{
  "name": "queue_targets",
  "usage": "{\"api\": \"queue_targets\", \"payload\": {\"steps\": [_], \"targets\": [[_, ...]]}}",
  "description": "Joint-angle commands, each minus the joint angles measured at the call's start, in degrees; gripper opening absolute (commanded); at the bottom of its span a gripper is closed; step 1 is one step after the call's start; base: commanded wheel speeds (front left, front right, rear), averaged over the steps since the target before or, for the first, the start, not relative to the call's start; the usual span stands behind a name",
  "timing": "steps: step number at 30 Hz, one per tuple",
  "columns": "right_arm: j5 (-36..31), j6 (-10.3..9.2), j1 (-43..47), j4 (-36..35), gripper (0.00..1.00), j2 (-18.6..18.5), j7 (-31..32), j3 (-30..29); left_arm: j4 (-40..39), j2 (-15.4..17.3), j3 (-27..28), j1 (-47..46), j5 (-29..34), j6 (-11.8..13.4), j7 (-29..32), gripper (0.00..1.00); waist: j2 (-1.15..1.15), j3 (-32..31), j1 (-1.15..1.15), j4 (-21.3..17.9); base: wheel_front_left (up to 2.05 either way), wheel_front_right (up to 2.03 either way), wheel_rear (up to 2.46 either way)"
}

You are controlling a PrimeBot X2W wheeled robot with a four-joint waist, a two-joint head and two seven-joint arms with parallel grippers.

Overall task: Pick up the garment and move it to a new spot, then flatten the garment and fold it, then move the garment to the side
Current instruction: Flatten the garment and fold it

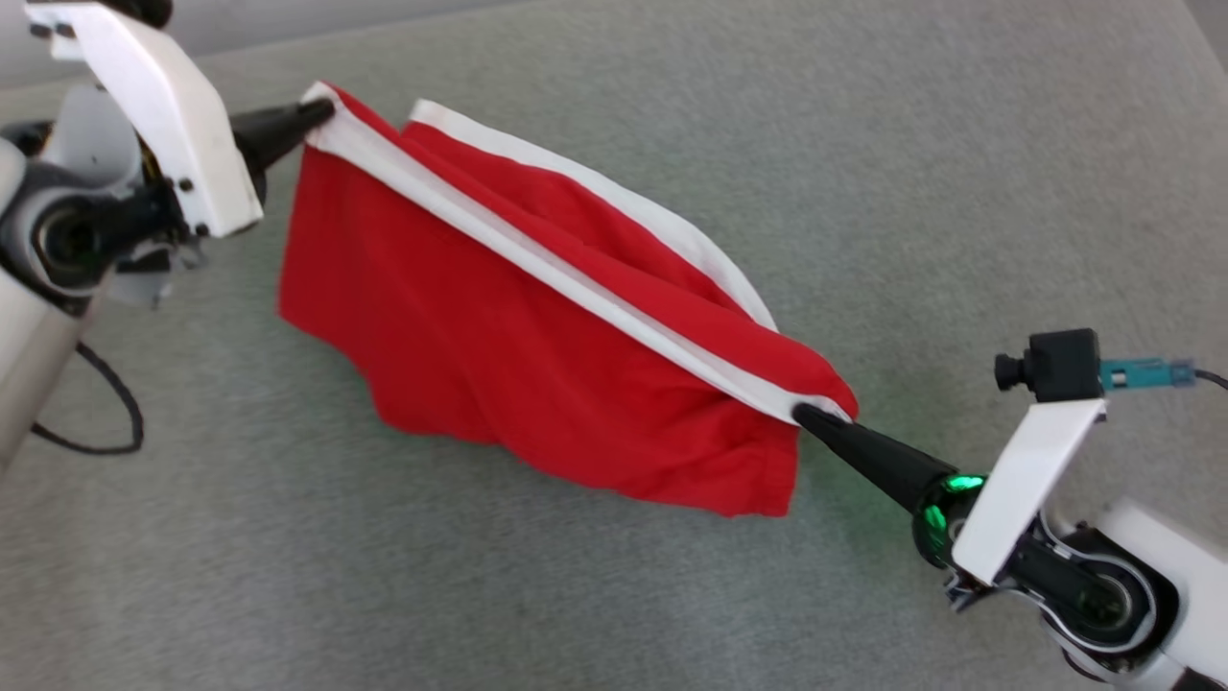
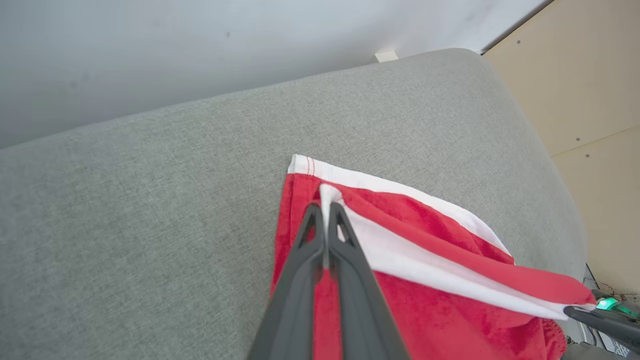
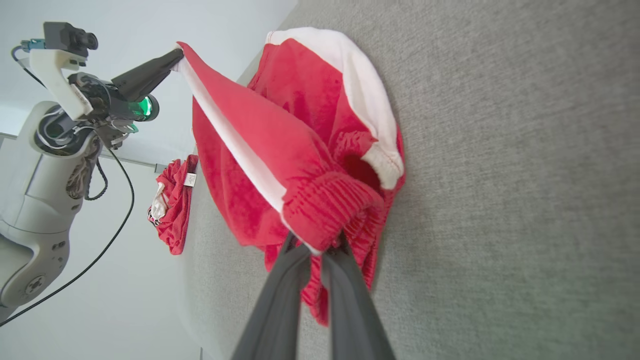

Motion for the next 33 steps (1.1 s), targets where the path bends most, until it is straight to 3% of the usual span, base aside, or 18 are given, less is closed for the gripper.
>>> {"api": "queue_targets", "payload": {"steps": [1, 14, 15, 16, 17, 18, 20, 26, 33], "targets": [[-0.50, -0.11, -1.13, 0.39, 0.00, 1.01, 0.28, -0.60, 2.11, -0.38, -0.01, -1.74, 1.05, -0.30, 0.19, 0.00, 0.00, 2.40, -0.02, -2.60, 0.00, 0.00, 0.00], [-2.05, -0.11, -2.78, 2.30, 0.01, 6.61, 3.04, -3.56, 12.55, -3.13, -1.03, -6.62, 1.82, -1.56, 2.61, 0.00, 0.00, 6.19, -0.02, -6.33, 0.00, 0.00, 0.00], [-2.18, -0.11, -2.80, 2.06, 0.17, 6.97, 3.07, -3.89, 12.96, -3.21, -1.01, -6.75, 1.64, -1.62, 2.66, 0.06, 0.00, 6.26, -0.02, -6.38, 0.00, 0.00, 0.00], [-2.29, -0.11, -2.64, 1.92, 0.28, 7.23, 3.15, -4.19, 13.34, -3.33, -1.02, -6.88, 1.56, -1.85, 2.60, 0.43, 0.00, 6.27, -0.02, -6.41, 0.00, 0.00, 0.00], [-2.45, -0.11, -2.39, 1.81, 0.37, 7.43, 3.35, -4.48, 13.76, -3.47, -1.02, -6.89, 1.42, -1.94, 2.60, 1.00, 0.00, 6.23, -0.02, -6.42, 0.00, 0.00, 0.00], [-2.61, -0.11, -2.13, 1.82, 0.50, 7.59, 3.46, -4.69, 14.01, -3.57, -1.21, -6.78, 1.26, -2.14, 3.18, 1.00, 0.00, 6.15, -0.02, -6.41, 0.00, 0.00, 0.00], [-2.89, -0.11, -1.67, 2.04, 0.98, 7.93, 3.81, -4.93, 14.34, -3.81, -1.38, -6.74, 1.00, -2.46, 3.66, 1.00, 0.00, 5.83, -0.02, -6.30, 0.00, 0.00, 0.00], [-3.84, -0.11, -0.67, 3.09, 1.00, 8.47, 4.79, -5.94, 14.31, -4.30, -1.71, -6.53, 0.74, -3.02, 3.82, 1.00, 0.00, 4.24, -0.02, -5.72, 0.00, 0.00, 0.00], [-3.91, -0.11, 1.76, 3.47, 1.00, 7.22, 5.21, -7.28, 12.16, -1.73, -4.77, -5.92, 3.07, -3.44, 5.85, 1.00, 0.00, 1.45, -0.02, -5.53, 0.00, 0.00, 0.00]]}}
